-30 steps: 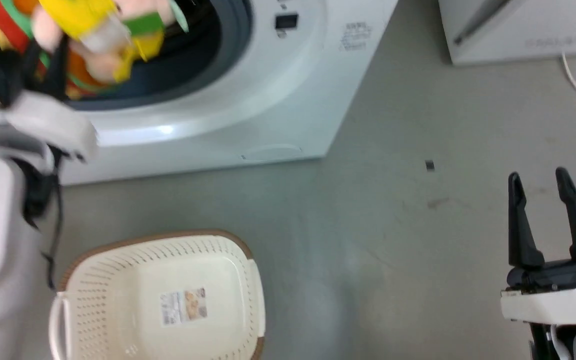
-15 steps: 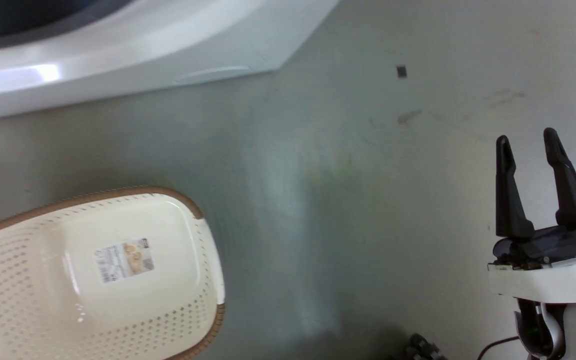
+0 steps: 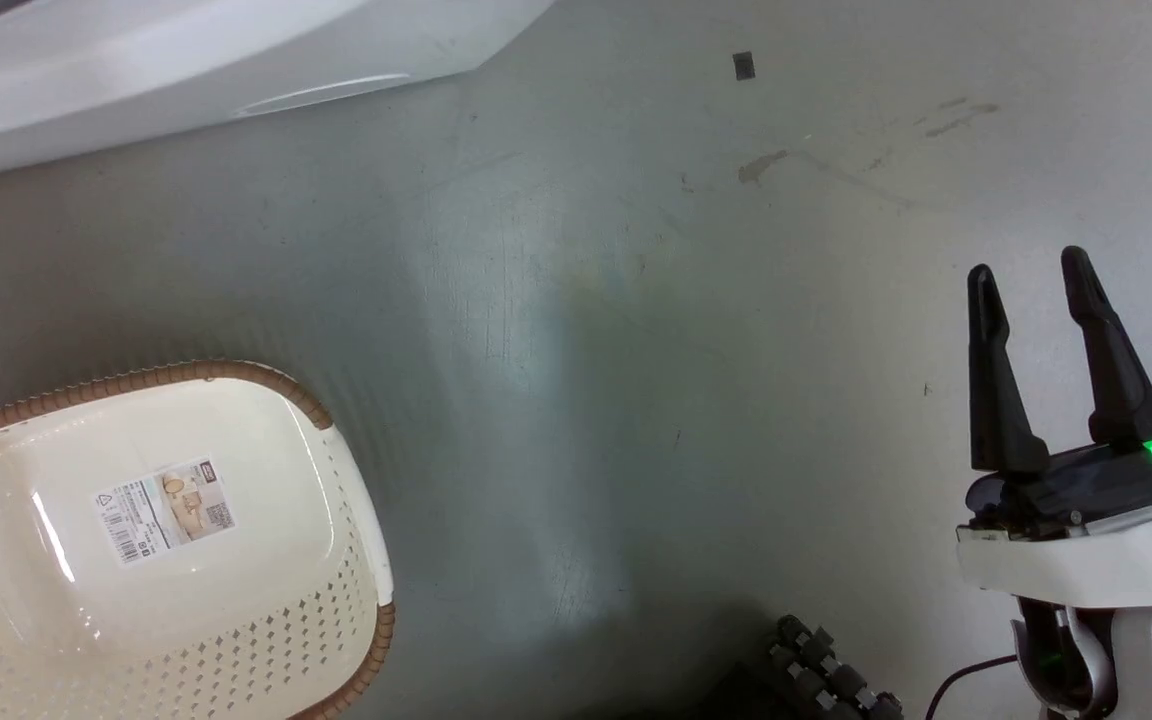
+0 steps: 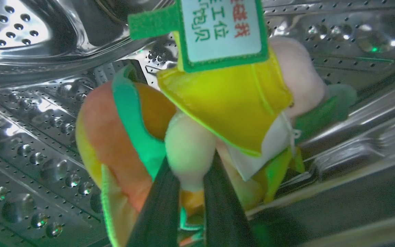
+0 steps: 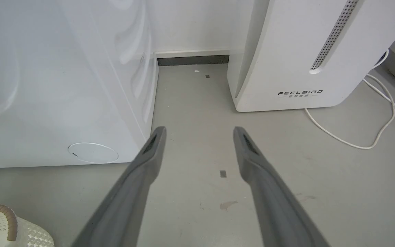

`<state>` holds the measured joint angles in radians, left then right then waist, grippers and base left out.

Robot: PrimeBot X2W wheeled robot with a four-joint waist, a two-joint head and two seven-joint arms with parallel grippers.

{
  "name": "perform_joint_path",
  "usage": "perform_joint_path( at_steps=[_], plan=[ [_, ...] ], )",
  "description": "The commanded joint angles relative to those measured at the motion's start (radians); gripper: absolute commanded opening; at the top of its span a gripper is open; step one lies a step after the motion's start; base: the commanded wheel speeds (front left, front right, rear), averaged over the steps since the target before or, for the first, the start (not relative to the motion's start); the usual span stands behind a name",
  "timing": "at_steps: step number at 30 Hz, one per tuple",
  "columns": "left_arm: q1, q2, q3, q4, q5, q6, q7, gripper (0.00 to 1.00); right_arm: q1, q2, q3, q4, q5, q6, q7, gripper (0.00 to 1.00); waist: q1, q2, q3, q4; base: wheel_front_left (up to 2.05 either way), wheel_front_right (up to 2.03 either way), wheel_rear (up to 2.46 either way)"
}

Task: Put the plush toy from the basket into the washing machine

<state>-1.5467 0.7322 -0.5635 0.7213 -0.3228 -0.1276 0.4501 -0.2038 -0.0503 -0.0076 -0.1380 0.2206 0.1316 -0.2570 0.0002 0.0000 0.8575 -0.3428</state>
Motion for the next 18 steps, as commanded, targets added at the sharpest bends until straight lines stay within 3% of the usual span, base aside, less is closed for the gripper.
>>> perform_joint_path(
  at_steps=[1,7,8,9,10,18],
  plan=[
    [-0.015,0.016,-0.020,0.010,-0.014,-0.003,0.010,0.00,-0.009,0.000,0.003,-0.006,0.005,-0.001,-0.005,1.00,-0.0002,0.0000,0.005,-0.001,0.00,0.00,0.00],
    [-0.023,0.042,-0.115,0.021,-0.106,-0.003,0.007,0.00,-0.013,0.000,0.003,0.000,0.002,-0.001,-0.005,1.00,-0.0002,0.0000,0.006,0.006,0.00,0.00,0.00],
    [-0.022,0.044,-0.126,0.025,-0.118,-0.003,-0.001,0.04,-0.014,0.000,0.002,0.002,0.000,-0.001,-0.005,1.00,-0.0002,0.0000,0.001,0.009,0.00,0.00,0.00],
    [-0.022,0.047,-0.137,0.029,-0.126,-0.003,-0.012,0.95,-0.015,0.000,0.001,0.004,-0.002,-0.001,-0.005,1.00,-0.0002,0.0000,-0.003,0.011,0.00,0.00,0.00],
    [-0.020,0.048,-0.148,0.035,-0.133,-0.003,-0.024,1.00,-0.017,0.000,-0.001,0.006,-0.004,-0.001,-0.005,1.00,-0.0002,0.0000,-0.009,0.015,0.00,0.00,0.00],
    [0.082,-0.013,-0.223,0.116,-0.218,-0.003,-0.231,1.00,-0.017,0.000,-0.062,0.028,-0.068,-0.001,-0.005,1.00,-0.0002,0.0000,-0.176,0.094,0.00,0.00,0.00]
  ],
)
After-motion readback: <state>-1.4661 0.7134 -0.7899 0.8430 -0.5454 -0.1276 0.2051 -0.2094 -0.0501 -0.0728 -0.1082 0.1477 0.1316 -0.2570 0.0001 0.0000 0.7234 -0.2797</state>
